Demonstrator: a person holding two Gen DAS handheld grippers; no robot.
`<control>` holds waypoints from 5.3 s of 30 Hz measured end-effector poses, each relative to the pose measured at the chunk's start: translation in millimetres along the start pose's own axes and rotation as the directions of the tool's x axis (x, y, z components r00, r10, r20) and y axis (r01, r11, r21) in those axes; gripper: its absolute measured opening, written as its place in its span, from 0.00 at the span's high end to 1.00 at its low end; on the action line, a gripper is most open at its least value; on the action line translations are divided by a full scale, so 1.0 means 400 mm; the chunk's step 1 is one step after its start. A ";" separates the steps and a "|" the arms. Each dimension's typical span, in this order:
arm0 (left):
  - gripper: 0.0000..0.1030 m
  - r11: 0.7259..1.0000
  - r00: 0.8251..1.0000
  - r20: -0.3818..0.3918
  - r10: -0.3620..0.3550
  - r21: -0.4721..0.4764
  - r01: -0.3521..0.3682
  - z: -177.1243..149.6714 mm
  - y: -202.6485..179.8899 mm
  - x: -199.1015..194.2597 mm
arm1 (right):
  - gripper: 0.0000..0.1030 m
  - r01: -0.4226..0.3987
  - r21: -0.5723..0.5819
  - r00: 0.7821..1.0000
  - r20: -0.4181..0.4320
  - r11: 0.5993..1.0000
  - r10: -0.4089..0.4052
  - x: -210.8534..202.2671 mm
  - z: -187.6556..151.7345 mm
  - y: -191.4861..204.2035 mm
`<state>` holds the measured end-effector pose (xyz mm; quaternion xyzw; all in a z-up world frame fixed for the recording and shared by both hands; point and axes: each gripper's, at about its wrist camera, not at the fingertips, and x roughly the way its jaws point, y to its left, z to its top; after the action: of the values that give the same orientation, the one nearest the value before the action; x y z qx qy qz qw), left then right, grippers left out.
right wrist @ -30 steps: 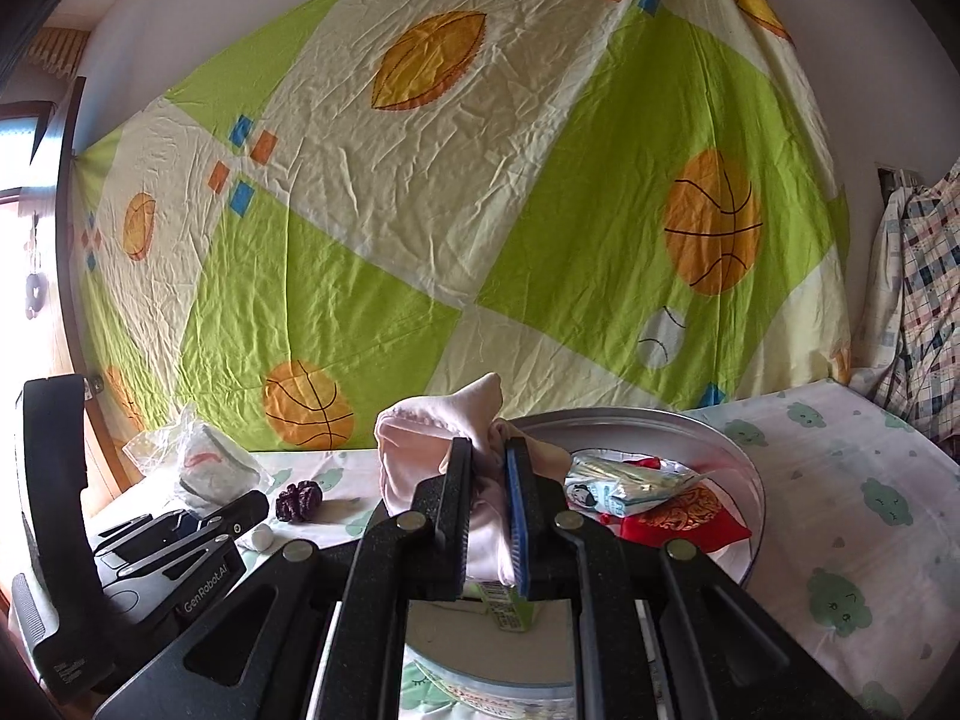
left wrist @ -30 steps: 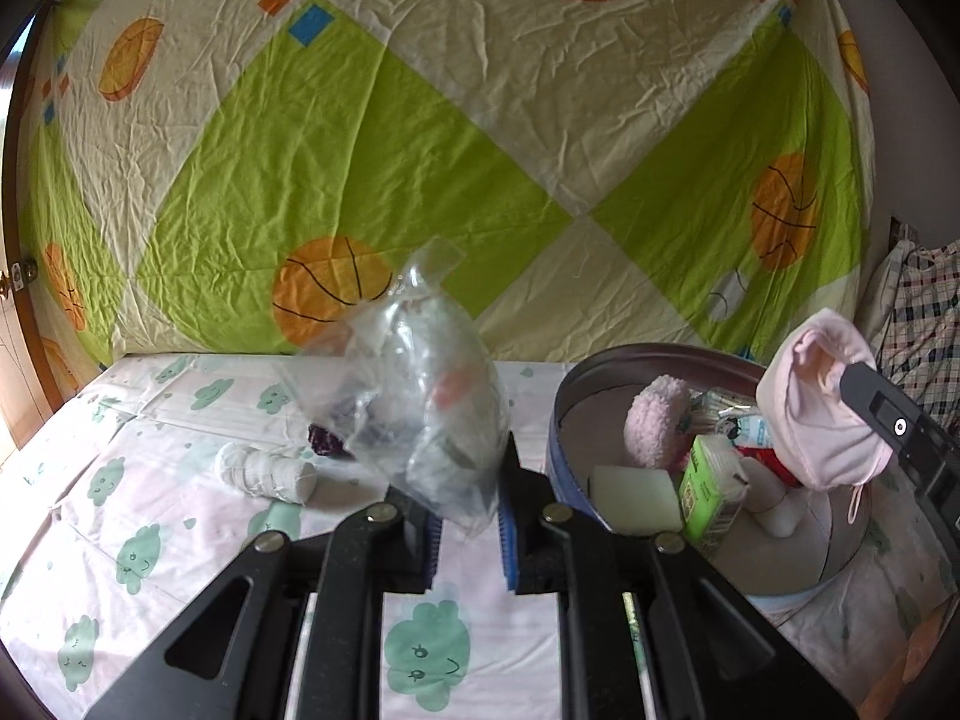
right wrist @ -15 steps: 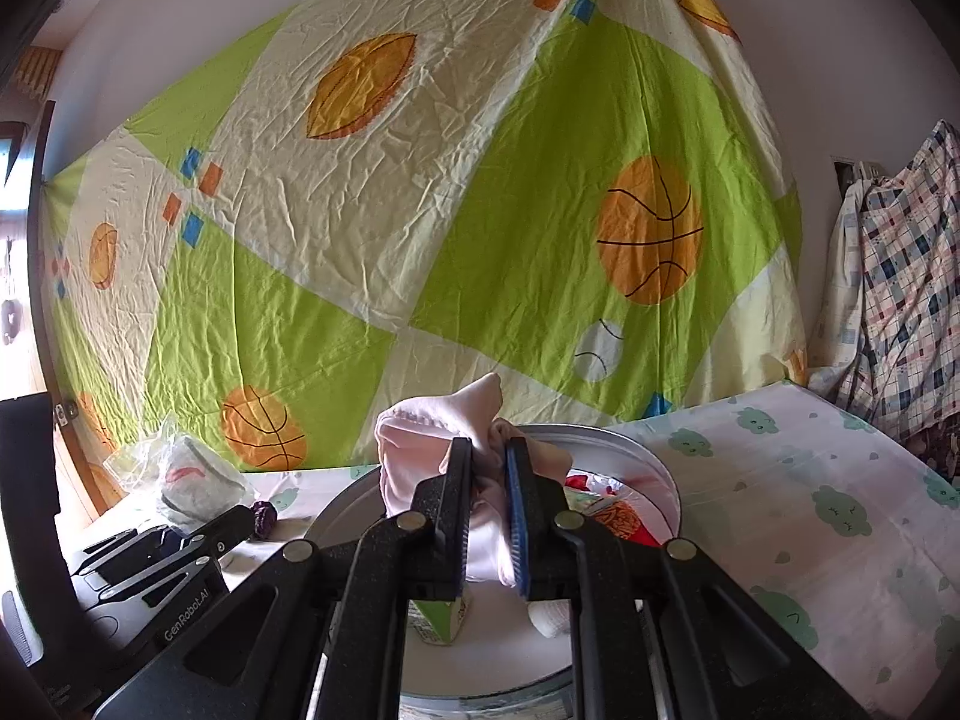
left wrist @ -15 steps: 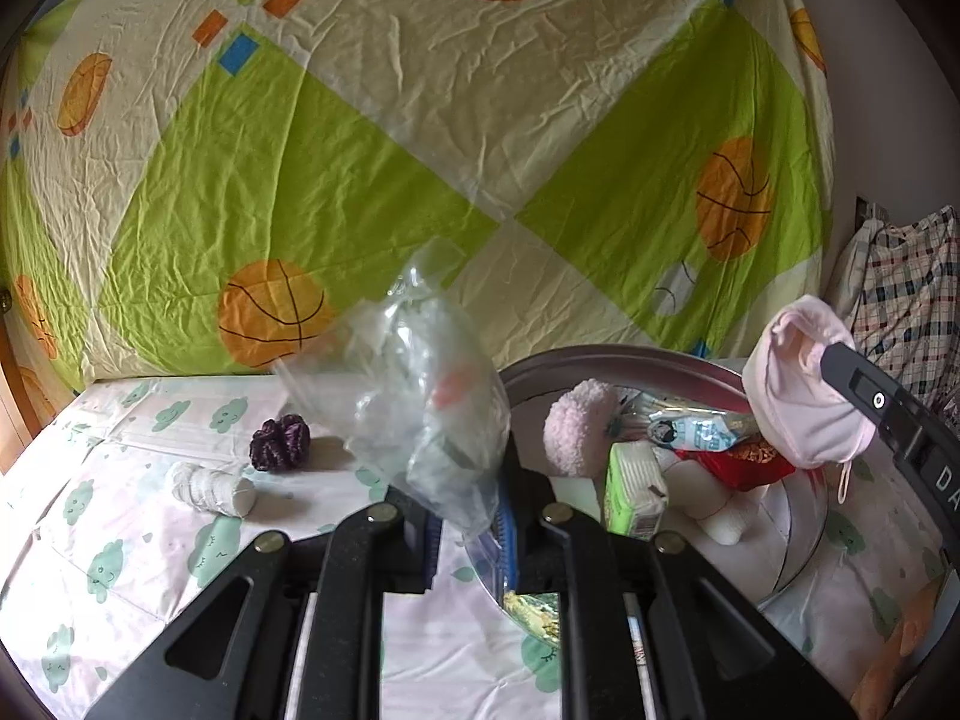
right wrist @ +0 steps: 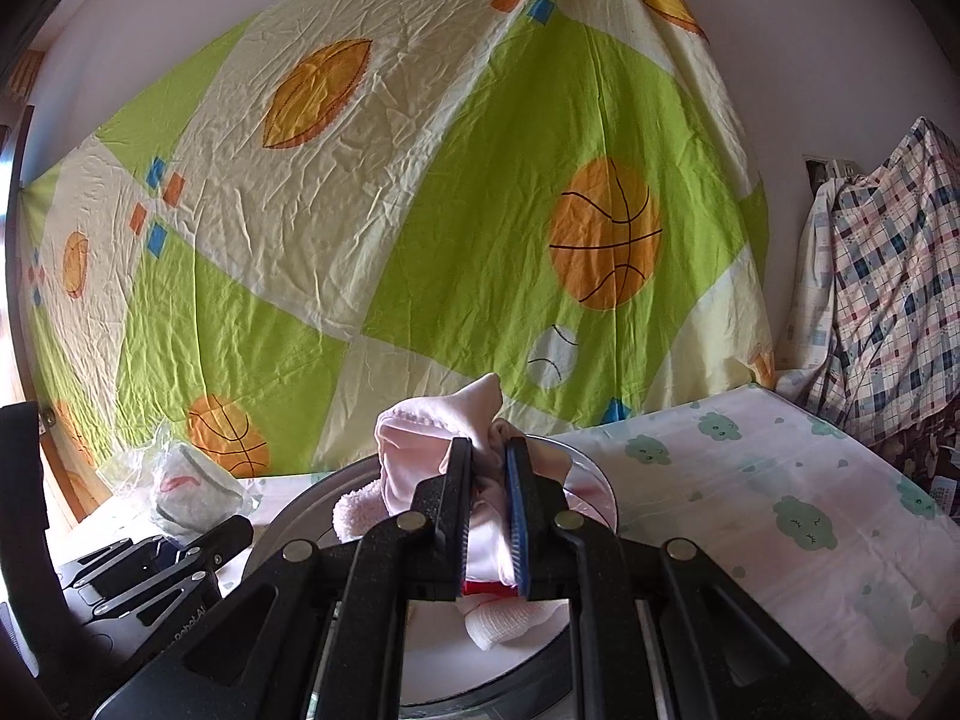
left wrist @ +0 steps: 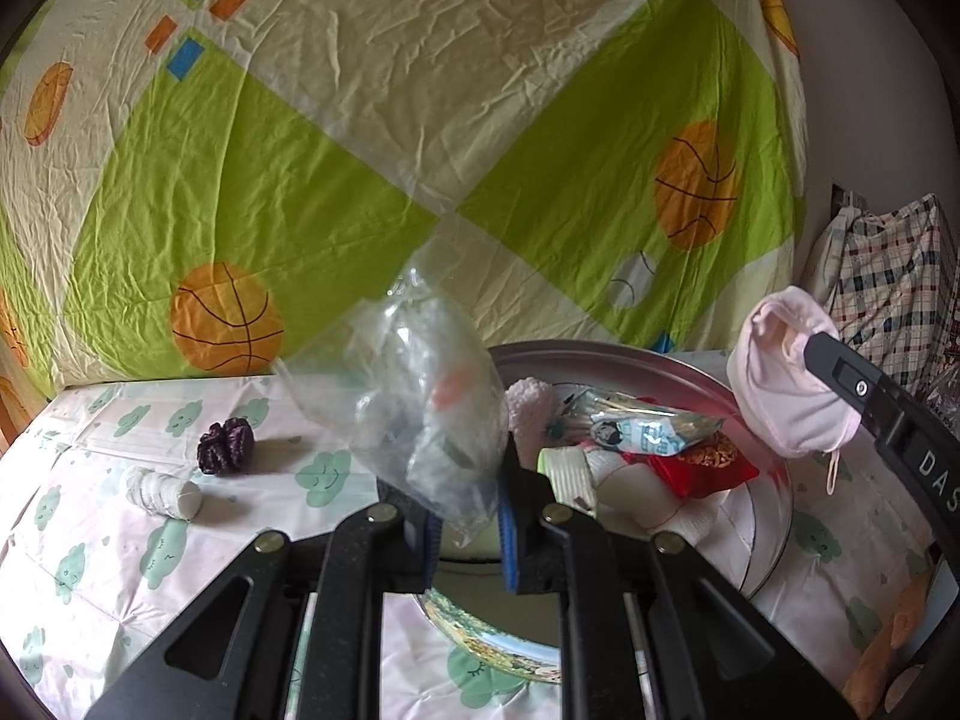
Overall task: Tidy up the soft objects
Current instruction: 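Carry the plastic bag with the left tool while the right tool carries the pink cloth over the tin, then open both tools to drop the plastic bag and pink cloth into the tin, then move both tools back toward the bandage roll and purple scrunchie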
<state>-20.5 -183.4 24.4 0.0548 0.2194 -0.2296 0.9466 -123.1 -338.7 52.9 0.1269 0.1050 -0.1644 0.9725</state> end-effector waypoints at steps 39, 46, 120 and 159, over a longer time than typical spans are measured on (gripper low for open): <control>0.87 0.997 0.994 -0.086 -0.071 0.026 0.073 -0.023 -0.106 0.093 | 0.88 0.092 -0.089 0.981 -0.160 0.992 -0.106 0.185 -0.022 -0.033; 0.87 0.995 0.996 -0.073 -0.058 0.071 0.064 -0.027 -0.120 0.102 | 0.88 0.017 -0.074 0.958 -0.286 0.997 -0.037 0.236 -0.050 -0.016; 0.00 0.981 0.978 0.073 0.195 -0.005 -0.195 -0.080 0.132 -0.042 | 0.20 0.174 -0.024 0.969 0.182 0.984 -0.167 -0.083 -0.096 0.107; 0.00 0.953 0.958 -0.072 0.277 -0.108 -0.283 -0.081 0.512 0.033 | 0.20 0.014 -0.049 0.998 0.059 0.999 -0.011 0.028 -0.177 0.458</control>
<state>71.5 -0.1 -9.8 0.0358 0.2489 -0.0783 0.9647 -60.8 -154.6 22.2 0.0972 0.0812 -0.1714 0.9770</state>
